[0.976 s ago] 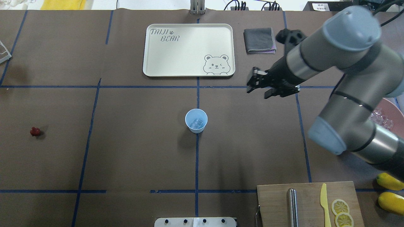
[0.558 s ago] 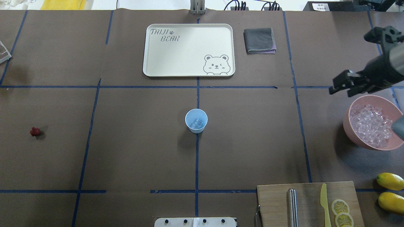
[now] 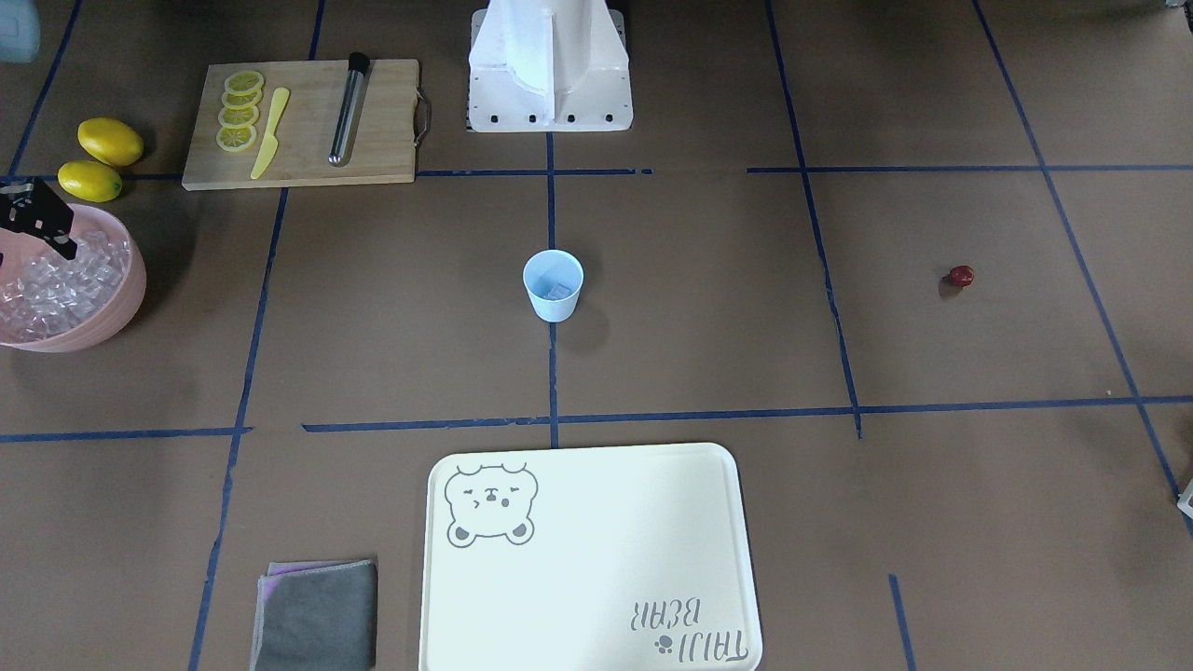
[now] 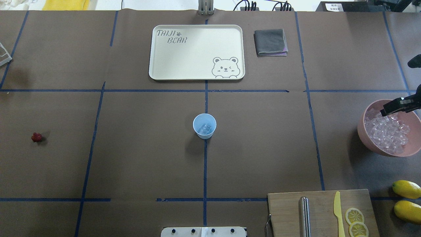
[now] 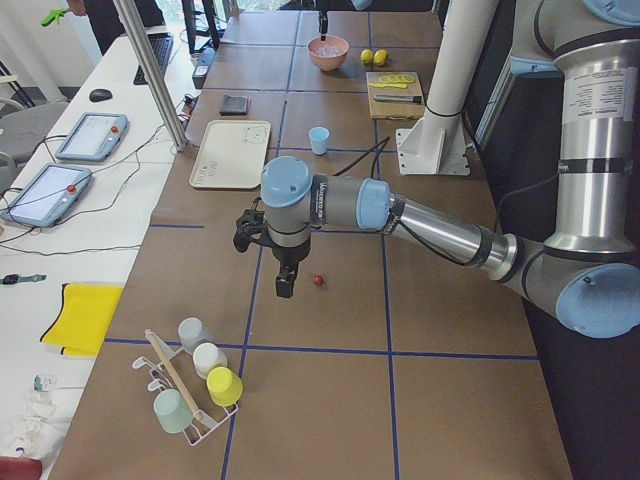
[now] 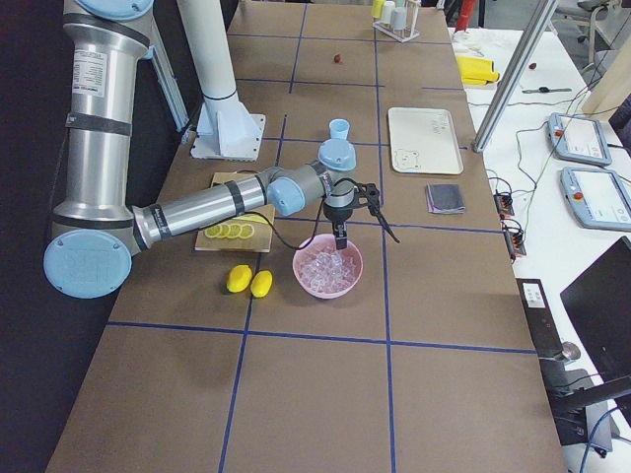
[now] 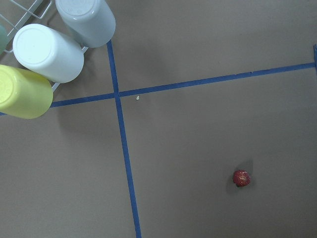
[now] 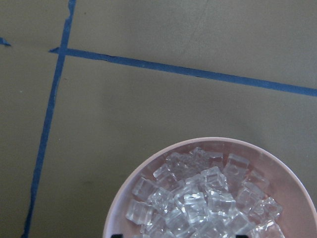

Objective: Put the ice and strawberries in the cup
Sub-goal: 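Lower the right gripper into the bowl and grasp a third ice cube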

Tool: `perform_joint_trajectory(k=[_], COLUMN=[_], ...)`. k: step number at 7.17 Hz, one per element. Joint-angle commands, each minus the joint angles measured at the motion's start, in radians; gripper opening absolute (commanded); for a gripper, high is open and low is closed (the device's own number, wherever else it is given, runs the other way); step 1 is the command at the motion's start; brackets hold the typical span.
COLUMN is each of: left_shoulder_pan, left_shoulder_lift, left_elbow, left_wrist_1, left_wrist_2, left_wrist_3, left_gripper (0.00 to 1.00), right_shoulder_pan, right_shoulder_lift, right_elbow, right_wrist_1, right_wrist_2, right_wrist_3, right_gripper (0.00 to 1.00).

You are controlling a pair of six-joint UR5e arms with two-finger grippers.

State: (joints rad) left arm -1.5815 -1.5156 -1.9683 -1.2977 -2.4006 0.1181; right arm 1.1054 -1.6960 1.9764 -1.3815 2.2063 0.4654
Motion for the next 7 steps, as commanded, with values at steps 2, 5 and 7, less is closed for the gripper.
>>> perform_joint_trajectory(k=[2, 5, 7], left_shoulder_pan=[0.000, 0.000, 0.000], left_shoulder_lift=[0.000, 0.012, 0.012], left_elbow=[-0.012, -0.012, -0.014], left_wrist_1=[0.001, 0.000, 0.000], left_wrist_2=[0.000, 0.000, 0.000], left_wrist_3=[0.000, 0.000, 0.000], left_gripper=[1.00, 1.00, 1.00], right_shoulder_pan=[-0.048, -0.107, -0.107], right_shoulder_lift=[0.013, 0.016, 0.018], right_elbow=[-0.051, -0.068, -0.097], right_wrist_1=[0.001, -0.002, 0.001], right_wrist_2=[-0.007, -0.100, -0.100], right_wrist_3=[-0.120, -0.151, -0.177], right_gripper=[0.81, 0.80, 0.80])
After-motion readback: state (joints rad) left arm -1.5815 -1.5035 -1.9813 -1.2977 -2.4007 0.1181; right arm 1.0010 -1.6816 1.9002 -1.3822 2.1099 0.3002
